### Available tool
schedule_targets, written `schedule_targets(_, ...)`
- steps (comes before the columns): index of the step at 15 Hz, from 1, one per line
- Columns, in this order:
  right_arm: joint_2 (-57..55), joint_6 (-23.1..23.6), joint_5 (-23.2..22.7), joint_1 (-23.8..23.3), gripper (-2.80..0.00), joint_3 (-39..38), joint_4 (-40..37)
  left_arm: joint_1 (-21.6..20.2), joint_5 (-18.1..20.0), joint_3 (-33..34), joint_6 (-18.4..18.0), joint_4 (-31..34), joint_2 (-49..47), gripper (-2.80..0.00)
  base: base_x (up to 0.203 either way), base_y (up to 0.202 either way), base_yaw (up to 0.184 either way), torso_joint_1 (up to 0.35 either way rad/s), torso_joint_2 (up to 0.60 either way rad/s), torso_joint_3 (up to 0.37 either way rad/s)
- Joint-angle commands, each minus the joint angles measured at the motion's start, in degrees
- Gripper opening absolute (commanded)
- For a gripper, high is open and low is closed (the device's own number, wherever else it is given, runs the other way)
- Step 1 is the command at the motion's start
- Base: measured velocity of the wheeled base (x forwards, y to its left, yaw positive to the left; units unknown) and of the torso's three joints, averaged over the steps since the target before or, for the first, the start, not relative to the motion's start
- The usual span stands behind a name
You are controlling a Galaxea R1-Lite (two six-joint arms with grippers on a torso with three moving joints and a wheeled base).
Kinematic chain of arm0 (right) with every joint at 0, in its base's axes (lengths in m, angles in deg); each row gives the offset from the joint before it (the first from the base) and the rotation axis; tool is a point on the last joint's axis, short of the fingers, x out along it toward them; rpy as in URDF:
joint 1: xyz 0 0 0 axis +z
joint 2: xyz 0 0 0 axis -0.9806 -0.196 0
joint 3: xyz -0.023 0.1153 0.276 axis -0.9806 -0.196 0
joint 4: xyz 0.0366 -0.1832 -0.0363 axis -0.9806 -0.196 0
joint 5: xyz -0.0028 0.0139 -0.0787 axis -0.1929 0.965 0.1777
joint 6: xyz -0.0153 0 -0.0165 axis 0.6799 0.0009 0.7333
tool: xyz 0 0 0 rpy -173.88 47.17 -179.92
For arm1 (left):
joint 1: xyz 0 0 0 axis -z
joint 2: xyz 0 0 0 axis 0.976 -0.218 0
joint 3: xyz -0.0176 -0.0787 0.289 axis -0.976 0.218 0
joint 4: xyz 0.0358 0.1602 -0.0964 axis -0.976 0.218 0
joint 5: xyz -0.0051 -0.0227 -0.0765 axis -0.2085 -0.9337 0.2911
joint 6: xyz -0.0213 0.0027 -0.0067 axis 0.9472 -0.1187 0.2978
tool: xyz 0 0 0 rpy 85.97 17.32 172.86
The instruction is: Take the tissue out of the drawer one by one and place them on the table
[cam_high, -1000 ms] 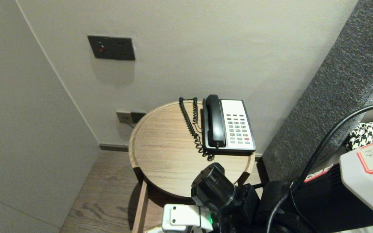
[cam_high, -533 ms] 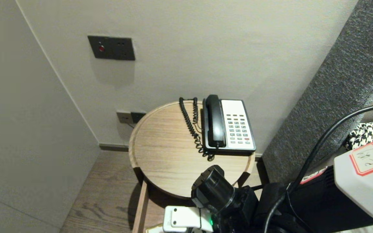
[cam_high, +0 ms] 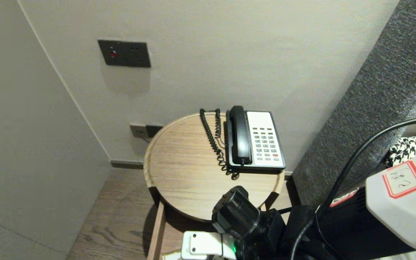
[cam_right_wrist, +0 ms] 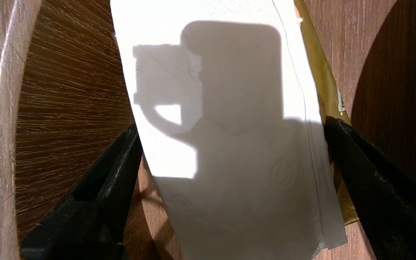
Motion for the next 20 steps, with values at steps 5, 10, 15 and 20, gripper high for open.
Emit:
schedule_targets(5,-0.04,0.16,-0.13,0.03,-2.8,-0.05,0.01,-0.06,-0.06,0.0,0.02,-0.02,0.01,-2.8,0.0,0.0,0.0,0.0,0.0,0.0)
schedule_targets(10,1.64,0.16,-0.13,-0.38,-2.8,-1.24,0.08,0.0,-0.06,0.0,0.02,-0.02,0.01,-2.8,0.0,0.0,0.0,0.0,0.0,0.0)
schedule_targets(15,5.07,-0.15,-0.04,-0.32,-2.8,-1.15,-0.25,0.03,-0.06,0.0,0.02,-0.02,0.01,-2.8,0.0,0.0,0.0,0.0,0.0,0.0)
schedule_targets(20,7.08,-0.55,1.45,-0.14,-2.8,-0.64,-0.43,0.03,-0.06,-0.01,0.02,-0.02,0.01,-2.8,0.0,0.0,0.0,0.0,0.0,0.0)
